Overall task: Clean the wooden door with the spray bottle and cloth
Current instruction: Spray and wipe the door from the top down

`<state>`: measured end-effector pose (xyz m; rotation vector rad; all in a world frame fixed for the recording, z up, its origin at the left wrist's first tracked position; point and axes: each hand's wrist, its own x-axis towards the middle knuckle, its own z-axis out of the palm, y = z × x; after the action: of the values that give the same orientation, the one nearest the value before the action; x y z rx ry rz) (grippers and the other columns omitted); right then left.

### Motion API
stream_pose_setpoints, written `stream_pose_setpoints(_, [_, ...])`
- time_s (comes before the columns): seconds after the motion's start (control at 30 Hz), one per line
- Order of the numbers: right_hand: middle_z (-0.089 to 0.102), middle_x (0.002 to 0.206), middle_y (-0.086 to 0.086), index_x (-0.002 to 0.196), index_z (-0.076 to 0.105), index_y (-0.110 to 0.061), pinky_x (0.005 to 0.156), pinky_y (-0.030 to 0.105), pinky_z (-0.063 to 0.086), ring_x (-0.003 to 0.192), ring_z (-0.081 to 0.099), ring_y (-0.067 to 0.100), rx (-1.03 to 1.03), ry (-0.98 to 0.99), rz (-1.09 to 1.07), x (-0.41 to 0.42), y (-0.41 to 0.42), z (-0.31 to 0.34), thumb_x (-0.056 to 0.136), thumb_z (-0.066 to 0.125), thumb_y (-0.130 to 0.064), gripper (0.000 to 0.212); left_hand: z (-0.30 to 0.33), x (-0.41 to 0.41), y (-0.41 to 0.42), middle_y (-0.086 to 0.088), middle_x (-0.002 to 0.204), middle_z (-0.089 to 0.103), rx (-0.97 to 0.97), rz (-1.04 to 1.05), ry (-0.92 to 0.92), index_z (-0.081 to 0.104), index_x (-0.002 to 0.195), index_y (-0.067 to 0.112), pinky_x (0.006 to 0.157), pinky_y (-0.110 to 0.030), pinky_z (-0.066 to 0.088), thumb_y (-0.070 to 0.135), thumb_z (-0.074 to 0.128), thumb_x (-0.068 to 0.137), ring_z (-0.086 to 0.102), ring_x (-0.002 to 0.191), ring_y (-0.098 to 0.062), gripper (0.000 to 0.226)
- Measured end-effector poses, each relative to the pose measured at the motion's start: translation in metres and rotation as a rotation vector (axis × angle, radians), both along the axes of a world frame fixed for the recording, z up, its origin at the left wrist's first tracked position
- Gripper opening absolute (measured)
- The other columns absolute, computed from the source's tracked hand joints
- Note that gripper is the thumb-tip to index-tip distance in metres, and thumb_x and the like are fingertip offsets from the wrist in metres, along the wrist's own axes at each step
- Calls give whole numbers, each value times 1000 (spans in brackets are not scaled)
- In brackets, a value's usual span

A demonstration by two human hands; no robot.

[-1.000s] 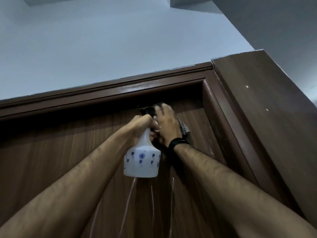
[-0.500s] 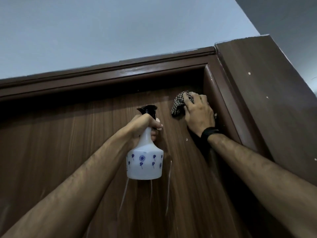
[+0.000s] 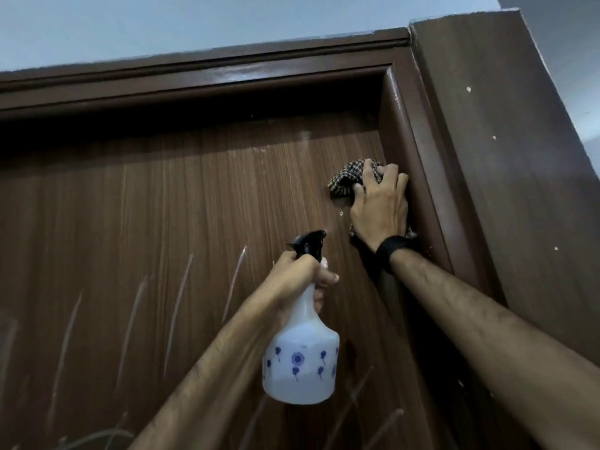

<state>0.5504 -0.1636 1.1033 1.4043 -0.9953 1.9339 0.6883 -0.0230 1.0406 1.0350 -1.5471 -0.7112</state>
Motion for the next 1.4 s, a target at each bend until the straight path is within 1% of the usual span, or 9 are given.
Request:
stream_pose_setpoints(0.2, [54, 124, 15, 144, 52, -12, 76, 34, 46, 96, 41, 25, -130, 95, -74, 3, -14, -70, 95, 62, -22, 51, -18, 6, -5, -9, 71, 52, -22, 74, 59, 56, 87, 10, 46, -26, 40, -7, 60, 83, 43, 48, -13, 18])
stream_pose_setpoints(0.33, [56, 125, 15, 143, 54, -12, 79, 34, 47, 97, 42, 25, -171, 153, -80, 3, -21, -99, 94, 63, -21, 51, -23, 11, -4, -8, 66, 49, -15, 83, 85, 52, 79, 11, 45, -26, 39, -8, 59, 83, 42, 47, -14, 21])
stream_pose_setpoints(0.43, [53, 128, 17, 145, 50, -10, 91, 44, 46, 108, 45, 31, -158, 167, -73, 2, -20, -63, 95, 57, -23, 52, -28, 14, -1, -7, 65, 50, -15, 71, 79, 52, 81, 9, 46, -25, 39, -8, 59, 84, 42, 48, -14, 19])
stream_pose_setpoints(0.57, [41, 147, 18, 151, 40, -9, 108, 51, 33, 134, 36, 34, -62, 183, -18, 8, -18, -15, 100, 49, -27, 55, -33, 23, 0, -13, 81, 54, -25, 39, 98, 56, 94, 10, 48, -26, 41, -7, 59, 84, 45, 54, -14, 20])
stream_pose_setpoints(0.7, [27, 161, 14, 157, 27, -9, 119, 47, 20, 147, 24, 31, -97, 376, 52, 17, -19, -61, 103, 39, -26, 58, -44, 35, 3, -13, 83, 51, -11, 30, 120, 56, 93, 10, 49, -26, 39, -8, 58, 84, 44, 55, -14, 20])
stream_pose_setpoints(0.87, [30, 161, 11, 156, 30, -6, 120, 49, 26, 149, 26, 30, -150, 571, 101, 29, -14, -154, 101, 46, -13, 58, -61, 40, 6, -14, 88, 50, -10, 53, 128, 55, 94, 11, 48, -27, 36, -10, 58, 83, 40, 54, -16, 23])
stream_pose_setpoints(1.0, [29, 160, 13, 157, 27, -6, 123, 50, 19, 149, 24, 31, -113, 489, 138, 34, -13, -123, 99, 47, -8, 61, -71, 41, 10, -13, 89, 50, -12, 60, 146, 57, 95, 11, 50, -28, 37, -8, 59, 83, 42, 56, -16, 23])
stream_pose_setpoints(1.2, [29, 160, 16, 156, 27, -5, 122, 50, 21, 148, 24, 31, -77, 352, 139, 47, -12, -40, 104, 39, -15, 54, -79, 47, 14, -12, 80, 49, -5, 76, 160, 56, 88, 12, 49, -27, 38, -9, 58, 84, 43, 53, -14, 22])
stream_pose_setpoints(1.4, [27, 162, 13, 157, 26, -6, 122, 50, 23, 151, 22, 29, -171, 599, 115, 54, -6, -118, 98, 53, -9, 65, -92, 63, 18, -11, 73, 41, -25, 125, 183, 54, 88, 13, 48, -28, 35, -12, 55, 83, 39, 52, -16, 25])
